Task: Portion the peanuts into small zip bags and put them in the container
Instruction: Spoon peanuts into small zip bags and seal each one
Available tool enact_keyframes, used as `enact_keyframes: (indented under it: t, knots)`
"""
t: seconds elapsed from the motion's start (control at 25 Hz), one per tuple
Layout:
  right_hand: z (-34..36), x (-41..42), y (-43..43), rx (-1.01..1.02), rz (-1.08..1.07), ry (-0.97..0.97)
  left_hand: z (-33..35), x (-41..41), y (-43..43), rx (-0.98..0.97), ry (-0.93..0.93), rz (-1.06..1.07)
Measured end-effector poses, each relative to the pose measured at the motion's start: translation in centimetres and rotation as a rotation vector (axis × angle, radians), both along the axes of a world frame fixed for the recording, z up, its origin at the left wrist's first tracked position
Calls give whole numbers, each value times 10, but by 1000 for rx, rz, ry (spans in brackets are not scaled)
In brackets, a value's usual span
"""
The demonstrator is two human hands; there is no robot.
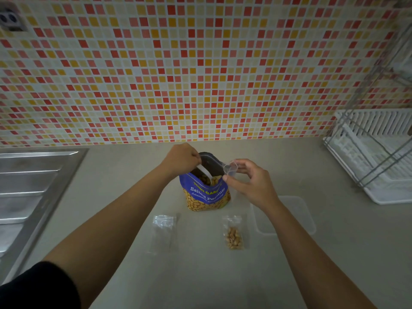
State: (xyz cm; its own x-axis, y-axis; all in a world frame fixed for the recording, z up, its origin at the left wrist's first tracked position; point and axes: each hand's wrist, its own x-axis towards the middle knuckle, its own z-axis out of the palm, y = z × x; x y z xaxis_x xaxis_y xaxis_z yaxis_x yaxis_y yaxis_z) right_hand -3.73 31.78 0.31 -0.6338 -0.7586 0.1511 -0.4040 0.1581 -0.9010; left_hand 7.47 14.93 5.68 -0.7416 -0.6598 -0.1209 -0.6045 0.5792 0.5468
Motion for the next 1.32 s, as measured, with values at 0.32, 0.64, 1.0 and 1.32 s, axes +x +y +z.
enact_keyframes:
  t: [0.32,0.64,1.0,1.32]
  knots:
    - [7,12,-2,-13,-81,112,4,32,-27,214,134,175]
    - [17,22,-13,81,-64,369,11,50,-48,371,184,241]
    - [17,25,-27,169,-78,427,41,47,-50,306,204,109]
    - [19,29,-29,-23,-164,229,94,20,-18,103,201,-169]
